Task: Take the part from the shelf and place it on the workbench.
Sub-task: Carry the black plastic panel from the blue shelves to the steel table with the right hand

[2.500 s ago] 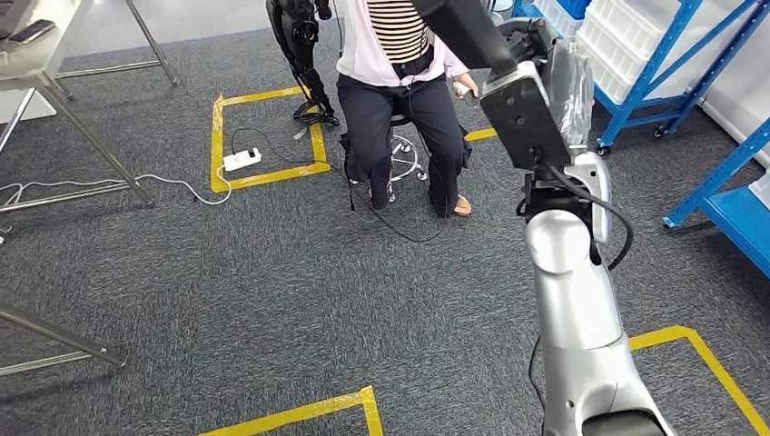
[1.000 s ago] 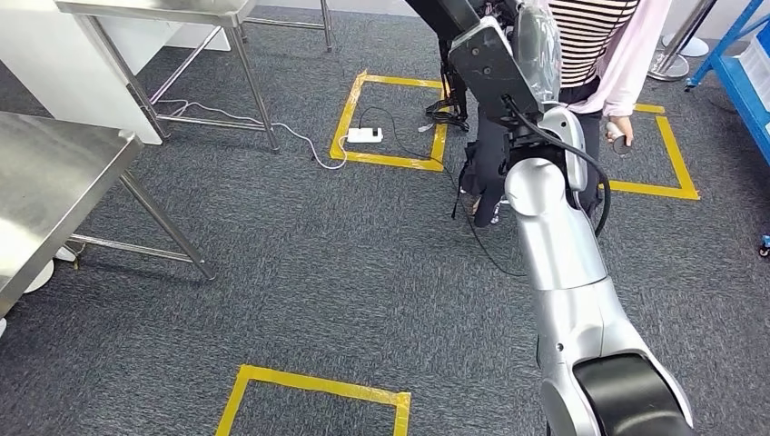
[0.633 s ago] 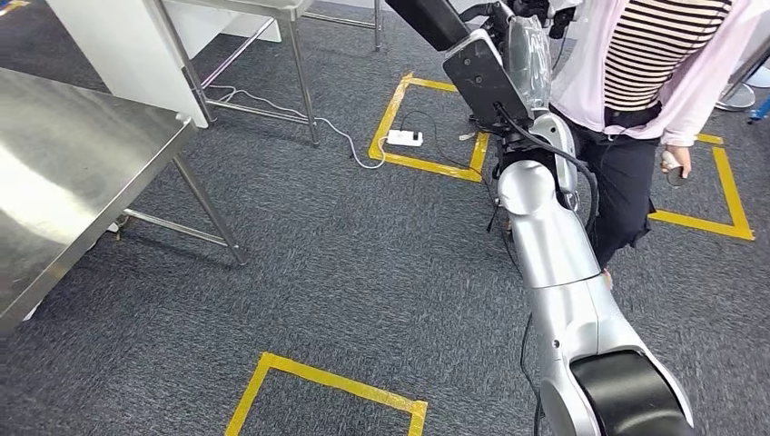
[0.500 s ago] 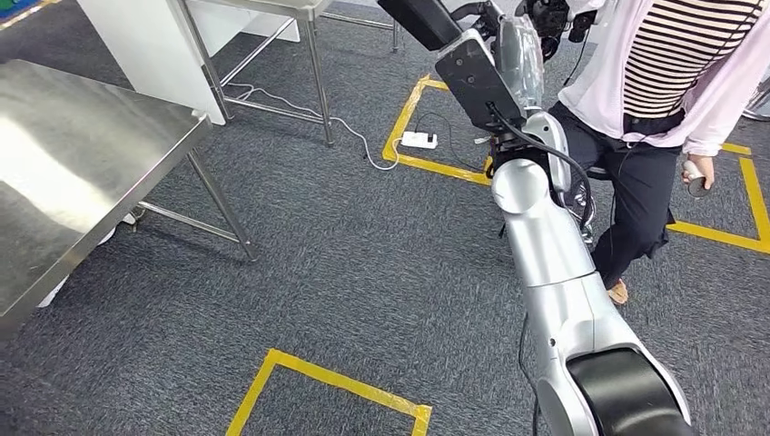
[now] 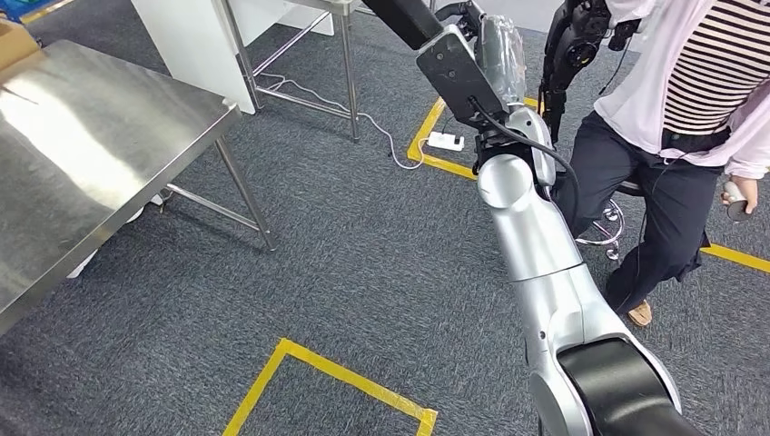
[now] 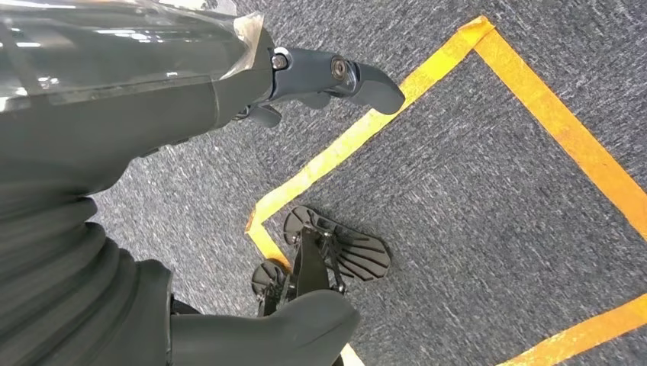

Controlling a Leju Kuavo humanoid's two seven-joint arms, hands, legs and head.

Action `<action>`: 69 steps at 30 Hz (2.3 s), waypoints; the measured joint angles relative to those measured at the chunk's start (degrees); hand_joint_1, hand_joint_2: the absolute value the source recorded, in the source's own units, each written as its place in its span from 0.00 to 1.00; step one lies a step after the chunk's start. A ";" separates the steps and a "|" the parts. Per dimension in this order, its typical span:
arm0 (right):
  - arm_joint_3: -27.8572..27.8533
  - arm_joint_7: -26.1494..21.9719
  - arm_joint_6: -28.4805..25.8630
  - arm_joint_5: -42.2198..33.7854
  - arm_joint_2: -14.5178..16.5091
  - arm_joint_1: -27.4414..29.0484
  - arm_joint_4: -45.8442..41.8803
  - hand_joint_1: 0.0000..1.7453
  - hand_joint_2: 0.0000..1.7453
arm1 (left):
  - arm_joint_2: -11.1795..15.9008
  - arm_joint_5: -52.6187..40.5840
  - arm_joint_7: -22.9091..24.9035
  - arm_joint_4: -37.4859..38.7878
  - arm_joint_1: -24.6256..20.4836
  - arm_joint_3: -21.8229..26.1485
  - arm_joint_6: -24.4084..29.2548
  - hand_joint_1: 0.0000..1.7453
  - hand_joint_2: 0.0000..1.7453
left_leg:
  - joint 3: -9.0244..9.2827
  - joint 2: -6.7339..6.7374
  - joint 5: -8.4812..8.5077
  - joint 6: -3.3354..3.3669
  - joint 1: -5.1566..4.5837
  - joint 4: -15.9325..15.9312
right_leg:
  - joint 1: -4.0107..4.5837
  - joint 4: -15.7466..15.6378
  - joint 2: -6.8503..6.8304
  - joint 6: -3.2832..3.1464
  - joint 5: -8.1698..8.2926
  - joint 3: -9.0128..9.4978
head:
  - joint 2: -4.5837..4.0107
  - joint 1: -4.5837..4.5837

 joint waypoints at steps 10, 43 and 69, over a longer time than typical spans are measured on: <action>0.32 0.73 -0.04 0.17 -1.67 1.21 -0.04 1.00 1.00 | -0.06 -0.42 0.42 0.01 -0.25 0.00 0.00 0.00 1.00 | 1.29 -6.19 0.63 1.82 0.44 -1.58 | -0.34 15.80 4.65 1.12 -5.52 -8.13 | 0.00 0.80; 0.70 1.44 0.60 0.97 -2.62 1.36 -0.41 1.00 1.00 | 0.10 -1.54 0.79 0.04 -0.08 -0.04 -0.16 0.00 1.00 | 1.63 -8.06 0.23 1.49 0.74 -1.44 | -1.23 6.92 5.96 2.50 -1.19 -4.66 | 0.00 1.01; 0.96 -0.63 -0.63 1.06 -1.97 -0.35 1.78 1.00 1.00 | 0.16 -1.60 0.44 0.04 -0.38 0.02 0.23 0.00 1.00 | 1.24 -2.31 0.37 2.26 0.26 -1.60 | -0.40 13.63 4.37 0.55 -5.49 -6.78 | 0.00 0.73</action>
